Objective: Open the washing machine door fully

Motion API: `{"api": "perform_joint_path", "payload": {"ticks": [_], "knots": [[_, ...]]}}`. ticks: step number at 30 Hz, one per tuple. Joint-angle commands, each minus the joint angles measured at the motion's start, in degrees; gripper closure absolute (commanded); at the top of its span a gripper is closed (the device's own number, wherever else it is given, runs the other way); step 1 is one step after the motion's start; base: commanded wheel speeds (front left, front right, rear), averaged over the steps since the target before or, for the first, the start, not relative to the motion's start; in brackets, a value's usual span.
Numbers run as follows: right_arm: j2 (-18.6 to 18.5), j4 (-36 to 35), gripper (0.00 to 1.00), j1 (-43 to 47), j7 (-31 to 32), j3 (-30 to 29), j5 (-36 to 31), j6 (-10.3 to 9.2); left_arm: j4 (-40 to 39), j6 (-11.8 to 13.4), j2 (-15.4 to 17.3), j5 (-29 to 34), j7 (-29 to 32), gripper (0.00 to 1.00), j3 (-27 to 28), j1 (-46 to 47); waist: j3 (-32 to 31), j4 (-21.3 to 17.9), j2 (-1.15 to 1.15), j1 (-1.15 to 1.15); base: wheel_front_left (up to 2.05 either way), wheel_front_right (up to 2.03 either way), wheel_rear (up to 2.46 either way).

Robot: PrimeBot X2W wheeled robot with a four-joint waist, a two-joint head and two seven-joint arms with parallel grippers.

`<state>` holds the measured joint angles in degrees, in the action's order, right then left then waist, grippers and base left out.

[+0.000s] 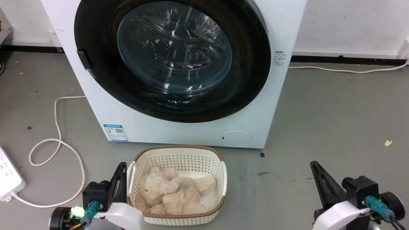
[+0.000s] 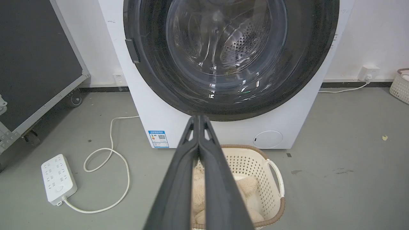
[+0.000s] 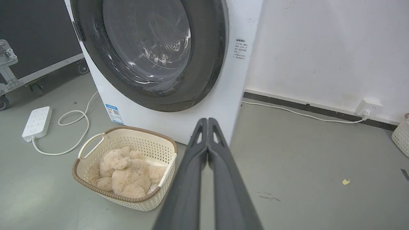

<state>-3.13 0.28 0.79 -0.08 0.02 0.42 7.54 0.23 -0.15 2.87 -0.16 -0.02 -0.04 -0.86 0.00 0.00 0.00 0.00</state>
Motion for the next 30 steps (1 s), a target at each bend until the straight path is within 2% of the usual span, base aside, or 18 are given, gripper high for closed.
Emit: {"api": "perform_joint_path", "payload": {"ticks": [1,20,21,23,24,25,26,30], "knots": [[0.2,-0.3,1.0,-0.8,0.1,0.0,-0.4,-0.05,-0.2,0.1,0.0,0.2,0.0,1.0,0.0,0.9,0.0,0.0,0.0,0.0,0.0,0.0,0.0],[0.2,-0.3,1.0,-0.8,0.1,0.0,-0.4,-0.05,-0.2,0.1,0.0,0.2,0.0,1.0,0.0,0.9,0.0,0.0,0.0,0.0,0.0,0.0,0.0],[0.0,0.0,0.0,0.0,0.0,0.0,0.0,0.01,0.0,0.0,0.0,0.0,0.0,0.0,0.0,0.0,0.0,0.0,0.0,0.0,0.0,0.0,0.0],[0.0,0.0,0.0,0.0,0.0,0.0,0.1,0.01,0.0,0.0,0.0,0.0,0.0,0.0,0.0,0.0,0.0,0.0,0.0,0.0,0.0,0.0,0.0],[0.0,0.0,1.0,0.0,0.0,0.0,0.1,0.01,0.0,0.0,0.0,0.0,0.0,1.0,0.0,0.0,0.0,0.0,0.0,0.0,0.0,0.0,0.0],[0.0,0.0,1.0,0.0,0.0,0.0,0.1,0.01,0.0,0.0,0.0,0.0,0.0,1.0,0.0,0.0,0.0,0.0,0.0,0.0,0.0,0.0,0.0],[0.0,0.0,0.0,0.1,-0.1,0.0,0.1,0.01,0.0,0.0,0.0,-0.1,-0.1,0.0,0.0,-0.1,0.0,0.0,0.0,0.0,0.0,0.0,0.0],[0.0,-0.1,0.0,0.1,-0.6,0.0,0.3,0.01,0.0,0.1,0.0,-0.4,-0.6,0.0,-0.2,-0.1,0.0,0.0,0.0,0.0,0.0,0.0,0.0]]}}
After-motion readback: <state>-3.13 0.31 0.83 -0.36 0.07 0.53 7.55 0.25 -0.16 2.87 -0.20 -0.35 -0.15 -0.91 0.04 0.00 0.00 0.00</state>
